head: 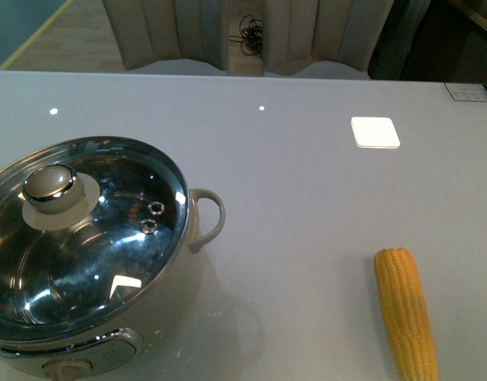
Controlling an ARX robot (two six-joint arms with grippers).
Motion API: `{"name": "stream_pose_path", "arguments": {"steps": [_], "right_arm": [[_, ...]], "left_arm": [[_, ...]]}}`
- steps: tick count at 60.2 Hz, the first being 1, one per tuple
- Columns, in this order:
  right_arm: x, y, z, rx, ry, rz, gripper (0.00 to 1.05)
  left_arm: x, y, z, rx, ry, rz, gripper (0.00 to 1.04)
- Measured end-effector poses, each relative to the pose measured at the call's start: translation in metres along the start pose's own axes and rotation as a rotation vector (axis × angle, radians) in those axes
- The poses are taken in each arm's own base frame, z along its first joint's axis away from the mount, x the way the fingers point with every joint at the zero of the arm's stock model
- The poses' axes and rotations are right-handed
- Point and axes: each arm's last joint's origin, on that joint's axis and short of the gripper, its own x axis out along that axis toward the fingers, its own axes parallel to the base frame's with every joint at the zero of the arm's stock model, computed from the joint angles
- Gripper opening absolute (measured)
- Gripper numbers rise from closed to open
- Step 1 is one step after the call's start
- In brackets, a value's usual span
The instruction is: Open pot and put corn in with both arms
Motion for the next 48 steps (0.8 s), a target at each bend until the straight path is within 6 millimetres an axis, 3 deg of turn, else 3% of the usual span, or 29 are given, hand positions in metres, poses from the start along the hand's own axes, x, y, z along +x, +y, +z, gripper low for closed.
{"name": "stream_pose_path", "arguments": {"steps": [44,48], "right_arm": [[0.0,0.0,0.0,0.0,0.0,0.0,0.96],[0.0,0.0,0.0,0.0,0.0,0.0,0.96]], "left_arm": [[0.0,0.0,0.0,0.0,0.0,0.0,0.98],[0.0005,-0.0001,-0.0005,-0.079,0.202,0.096,0.98]]}}
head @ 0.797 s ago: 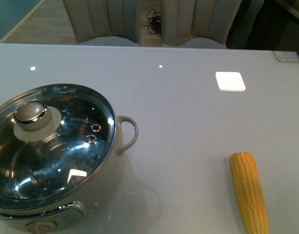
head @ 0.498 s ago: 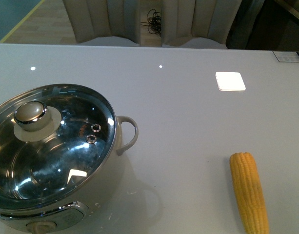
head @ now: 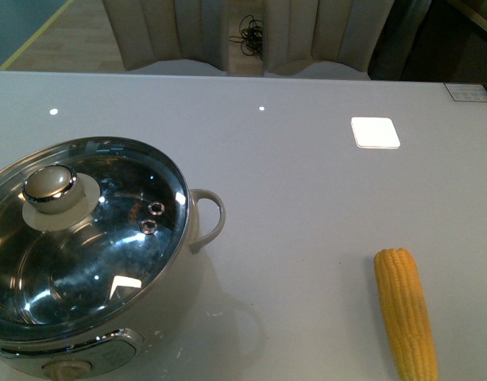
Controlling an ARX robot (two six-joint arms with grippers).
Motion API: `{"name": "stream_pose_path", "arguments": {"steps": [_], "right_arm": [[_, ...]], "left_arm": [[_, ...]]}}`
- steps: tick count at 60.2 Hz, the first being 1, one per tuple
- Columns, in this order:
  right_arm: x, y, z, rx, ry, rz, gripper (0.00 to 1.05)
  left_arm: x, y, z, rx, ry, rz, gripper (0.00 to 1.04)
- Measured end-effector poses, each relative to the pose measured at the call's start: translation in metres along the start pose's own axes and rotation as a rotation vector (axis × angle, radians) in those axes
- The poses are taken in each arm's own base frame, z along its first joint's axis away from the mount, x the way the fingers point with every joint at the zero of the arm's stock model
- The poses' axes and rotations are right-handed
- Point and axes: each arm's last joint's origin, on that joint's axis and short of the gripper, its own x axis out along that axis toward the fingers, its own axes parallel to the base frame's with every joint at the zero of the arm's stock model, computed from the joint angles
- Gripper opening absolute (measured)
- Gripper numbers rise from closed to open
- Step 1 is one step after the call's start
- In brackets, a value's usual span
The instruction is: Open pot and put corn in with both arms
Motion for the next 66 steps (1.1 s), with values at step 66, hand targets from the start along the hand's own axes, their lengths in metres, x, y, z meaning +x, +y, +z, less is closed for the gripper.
{"name": "stream_pose_path", "arguments": {"steps": [66], "right_arm": [[0.0,0.0,0.0,0.0,0.0,0.0,0.96]], "left_arm": [[0.174,-0.074,-0.034,0.091,0.344,-0.093,0.98]]}}
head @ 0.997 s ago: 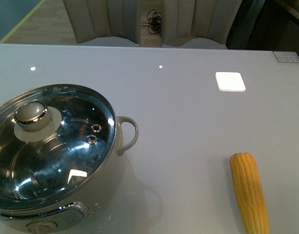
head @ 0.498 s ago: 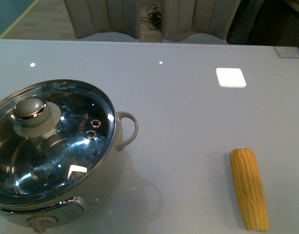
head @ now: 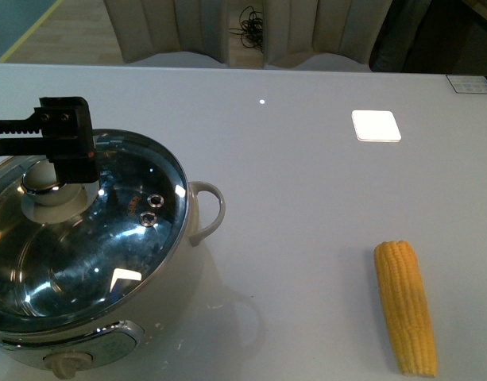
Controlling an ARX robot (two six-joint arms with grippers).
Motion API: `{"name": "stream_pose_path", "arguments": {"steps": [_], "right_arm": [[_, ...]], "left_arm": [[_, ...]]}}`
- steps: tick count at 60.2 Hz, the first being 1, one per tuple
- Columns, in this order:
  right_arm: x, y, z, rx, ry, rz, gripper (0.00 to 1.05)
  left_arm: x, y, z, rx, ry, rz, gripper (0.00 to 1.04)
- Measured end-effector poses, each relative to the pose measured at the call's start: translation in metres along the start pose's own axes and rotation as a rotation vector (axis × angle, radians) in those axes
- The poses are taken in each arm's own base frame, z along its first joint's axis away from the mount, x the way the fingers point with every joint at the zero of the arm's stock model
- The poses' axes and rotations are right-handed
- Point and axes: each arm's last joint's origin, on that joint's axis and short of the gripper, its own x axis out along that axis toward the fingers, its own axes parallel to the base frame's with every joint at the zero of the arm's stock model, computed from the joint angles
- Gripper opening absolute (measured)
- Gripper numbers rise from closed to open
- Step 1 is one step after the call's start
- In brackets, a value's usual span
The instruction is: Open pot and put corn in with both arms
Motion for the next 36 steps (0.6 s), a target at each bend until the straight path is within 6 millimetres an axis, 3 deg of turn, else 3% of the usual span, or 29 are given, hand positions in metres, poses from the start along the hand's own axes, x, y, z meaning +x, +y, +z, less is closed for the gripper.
{"name": "stream_pose_path", "arguments": {"steps": [33,36], "right_arm": [[0.0,0.0,0.0,0.0,0.0,0.0,0.96],[0.0,0.0,0.0,0.0,0.0,0.0,0.96]], "left_arm": [[0.015,-0.015,-0.024,0.033,0.061,-0.007,0.98],[0.015,-0.015,-0.024,0.036,0.059,-0.006,0.93]]}}
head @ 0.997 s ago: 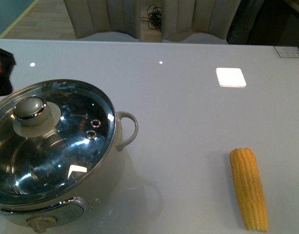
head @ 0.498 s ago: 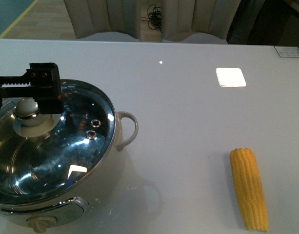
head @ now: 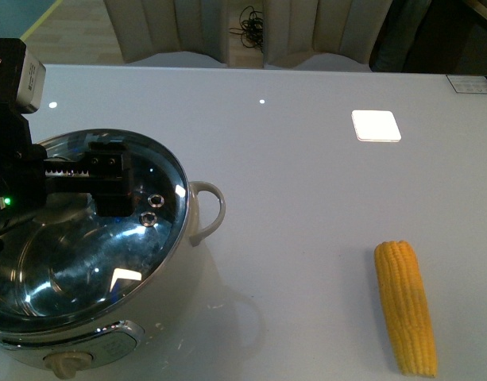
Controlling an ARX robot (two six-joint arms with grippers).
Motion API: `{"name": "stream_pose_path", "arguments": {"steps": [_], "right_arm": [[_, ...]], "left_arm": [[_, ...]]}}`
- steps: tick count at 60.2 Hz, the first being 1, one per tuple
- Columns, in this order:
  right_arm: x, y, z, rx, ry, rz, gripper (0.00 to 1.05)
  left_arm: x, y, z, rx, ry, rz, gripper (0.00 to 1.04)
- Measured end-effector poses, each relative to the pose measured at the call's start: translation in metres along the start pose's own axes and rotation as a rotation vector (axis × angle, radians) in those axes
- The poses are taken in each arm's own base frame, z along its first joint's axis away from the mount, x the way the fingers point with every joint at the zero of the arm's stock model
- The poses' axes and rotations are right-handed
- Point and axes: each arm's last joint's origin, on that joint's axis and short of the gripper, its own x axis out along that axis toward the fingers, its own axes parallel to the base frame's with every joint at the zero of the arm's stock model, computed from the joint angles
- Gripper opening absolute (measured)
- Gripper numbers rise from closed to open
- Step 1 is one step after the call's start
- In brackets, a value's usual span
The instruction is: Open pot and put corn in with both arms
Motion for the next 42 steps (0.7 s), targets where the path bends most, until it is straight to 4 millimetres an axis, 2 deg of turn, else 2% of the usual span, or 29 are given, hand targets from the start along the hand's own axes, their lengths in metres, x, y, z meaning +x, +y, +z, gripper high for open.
{"name": "stream_pose_path", "arguments": {"steps": [14,19,42], "right_arm": [[0.0,0.0,0.0,0.0,0.0,0.0,0.96],[0.0,0.0,0.0,0.0,0.0,0.0,0.96],[0.0,0.0,0.0,0.0,0.0,0.0,0.96]], "left_arm": [[-0.0004,-0.0013,-0.0002,0.003,-0.004,0.017,0.59],[-0.0004,-0.0004,0.0001,-0.007,-0.007,0.034,0.43],[-0.0041,-0.0005,0.0041,-0.002,0.003,0.049,0.42]]}}
